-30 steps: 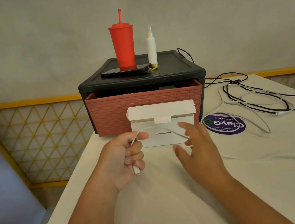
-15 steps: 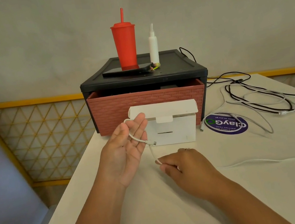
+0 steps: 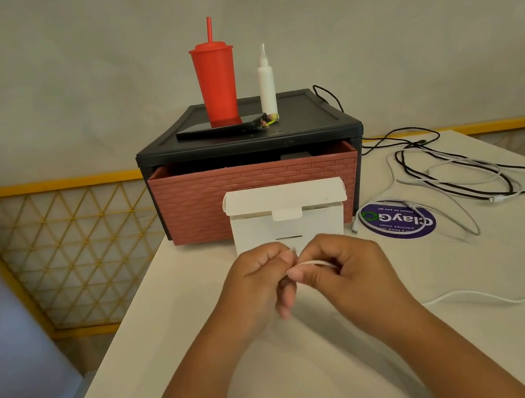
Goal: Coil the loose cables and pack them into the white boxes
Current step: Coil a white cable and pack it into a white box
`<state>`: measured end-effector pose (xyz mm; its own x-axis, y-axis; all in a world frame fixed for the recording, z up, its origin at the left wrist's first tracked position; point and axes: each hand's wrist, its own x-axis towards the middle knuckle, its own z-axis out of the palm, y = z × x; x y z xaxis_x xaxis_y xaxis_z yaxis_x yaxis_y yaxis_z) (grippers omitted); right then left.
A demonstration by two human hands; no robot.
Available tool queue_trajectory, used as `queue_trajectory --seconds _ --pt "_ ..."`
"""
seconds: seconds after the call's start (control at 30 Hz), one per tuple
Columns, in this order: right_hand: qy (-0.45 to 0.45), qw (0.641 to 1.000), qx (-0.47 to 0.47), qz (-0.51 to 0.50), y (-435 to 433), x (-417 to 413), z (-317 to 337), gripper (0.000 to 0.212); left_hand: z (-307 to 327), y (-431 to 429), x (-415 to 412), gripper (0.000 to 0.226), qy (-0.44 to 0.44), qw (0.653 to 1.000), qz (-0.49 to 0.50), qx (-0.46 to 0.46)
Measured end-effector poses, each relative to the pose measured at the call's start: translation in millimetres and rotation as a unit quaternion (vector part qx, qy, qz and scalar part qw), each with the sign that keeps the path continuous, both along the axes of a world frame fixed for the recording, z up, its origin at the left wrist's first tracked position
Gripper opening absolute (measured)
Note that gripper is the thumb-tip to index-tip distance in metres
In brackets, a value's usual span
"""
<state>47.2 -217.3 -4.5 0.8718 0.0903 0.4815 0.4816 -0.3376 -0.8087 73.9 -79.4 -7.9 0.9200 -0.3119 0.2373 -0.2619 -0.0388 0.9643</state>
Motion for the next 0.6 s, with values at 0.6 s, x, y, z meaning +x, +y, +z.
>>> queue_trajectory --seconds 0.6 --pt "0.215 0.958 0.168 0.084 -8.0 4.4 7.3 0.036 12.9 0.0 -11.4 0.027 0.198 0.95 -0.159 -0.179"
